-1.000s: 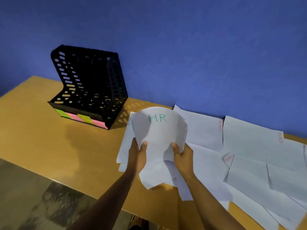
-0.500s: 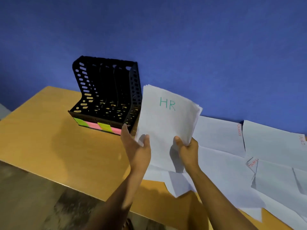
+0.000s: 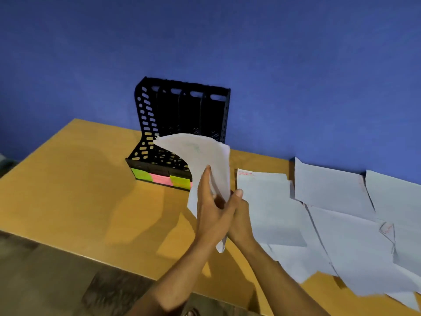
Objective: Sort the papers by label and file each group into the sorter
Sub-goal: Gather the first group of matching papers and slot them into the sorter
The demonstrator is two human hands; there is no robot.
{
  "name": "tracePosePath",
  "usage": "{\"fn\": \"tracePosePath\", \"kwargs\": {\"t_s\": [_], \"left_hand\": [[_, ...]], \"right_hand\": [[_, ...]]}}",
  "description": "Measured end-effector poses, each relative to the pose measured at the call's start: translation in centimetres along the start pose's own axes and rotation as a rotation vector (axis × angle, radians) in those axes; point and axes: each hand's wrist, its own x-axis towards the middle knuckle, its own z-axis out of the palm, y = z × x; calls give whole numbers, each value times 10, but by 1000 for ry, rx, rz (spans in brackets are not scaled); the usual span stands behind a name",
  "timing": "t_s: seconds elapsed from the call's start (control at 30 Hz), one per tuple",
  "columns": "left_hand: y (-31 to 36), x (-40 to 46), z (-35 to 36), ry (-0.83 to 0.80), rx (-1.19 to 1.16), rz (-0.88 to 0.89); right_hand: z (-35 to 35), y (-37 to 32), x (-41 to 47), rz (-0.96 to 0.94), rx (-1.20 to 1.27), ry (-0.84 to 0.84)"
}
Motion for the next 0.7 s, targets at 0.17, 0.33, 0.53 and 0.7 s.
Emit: {"fn": "tracePosePath", "kwargs": {"t_s": [0.17,0.33,0.53,0.7], "left_hand": [[-2,21,-43,98,30,-17],[2,50,-87,232,-50,-81],[15,84,-136,317,-109,-69],[23,128,-180,328,-36,6]], "right_hand": [[40,-26,12,-180,-129,-166],[70,-36,27,-311,-198,-324],[75,-38,55,-248,-349,-573],[58,11,80,-79,-806,-462]]}}
